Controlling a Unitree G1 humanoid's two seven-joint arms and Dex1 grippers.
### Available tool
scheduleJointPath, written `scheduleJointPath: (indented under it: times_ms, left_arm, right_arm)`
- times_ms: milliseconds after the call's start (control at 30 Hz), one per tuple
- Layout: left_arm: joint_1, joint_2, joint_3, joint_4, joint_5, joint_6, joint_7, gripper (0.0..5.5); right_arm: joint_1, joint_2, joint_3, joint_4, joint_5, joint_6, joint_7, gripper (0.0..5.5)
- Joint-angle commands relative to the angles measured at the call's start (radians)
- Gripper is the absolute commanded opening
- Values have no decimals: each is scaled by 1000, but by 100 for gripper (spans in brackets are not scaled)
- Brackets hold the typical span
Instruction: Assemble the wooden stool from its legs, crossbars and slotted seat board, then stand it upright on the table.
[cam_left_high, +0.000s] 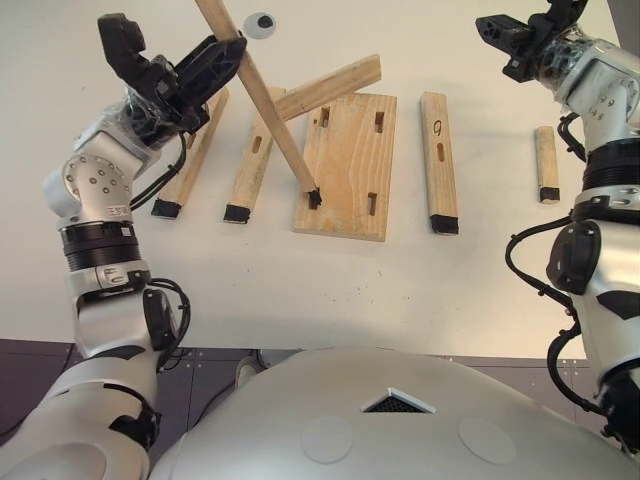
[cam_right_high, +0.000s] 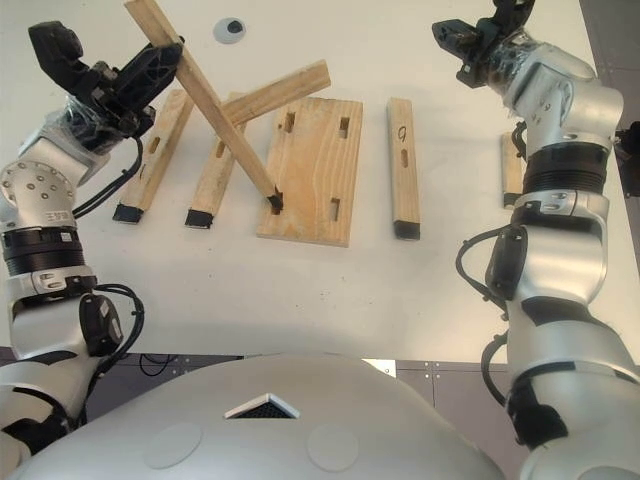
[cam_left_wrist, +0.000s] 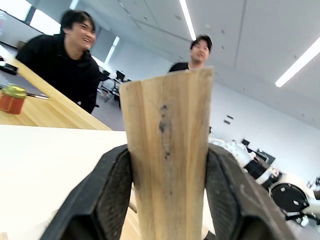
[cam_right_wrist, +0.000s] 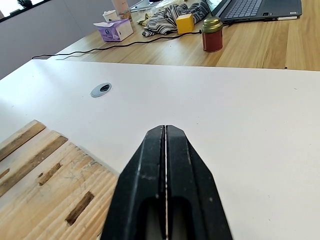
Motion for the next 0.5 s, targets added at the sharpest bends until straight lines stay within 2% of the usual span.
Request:
scheduleJointPath:
  times_ms: [33,133,300,433,500]
  left_arm:
    - [7,125,-152,-27,171,-24,-99,199]
    - [-25,241,-253,-74,252,-64,-200,199]
    - [-83,323,-364,-118,329,-125,-287,199]
    - [-45,334,-396,-229,349,-160,-240,199]
    - [13,336,-412,-335,374,-141,-157,199]
  right_arm:
    - [57,18,-2,-69,7,27,-15,0]
    - [114,29,-17,-130,20,40,-37,0]
    - [202,64,-48,-229,45,49,-91,0]
    - [253,96,-71,-296,68,55,-138,0]
    - [281,107,-82,-321,76,58,-153,0]
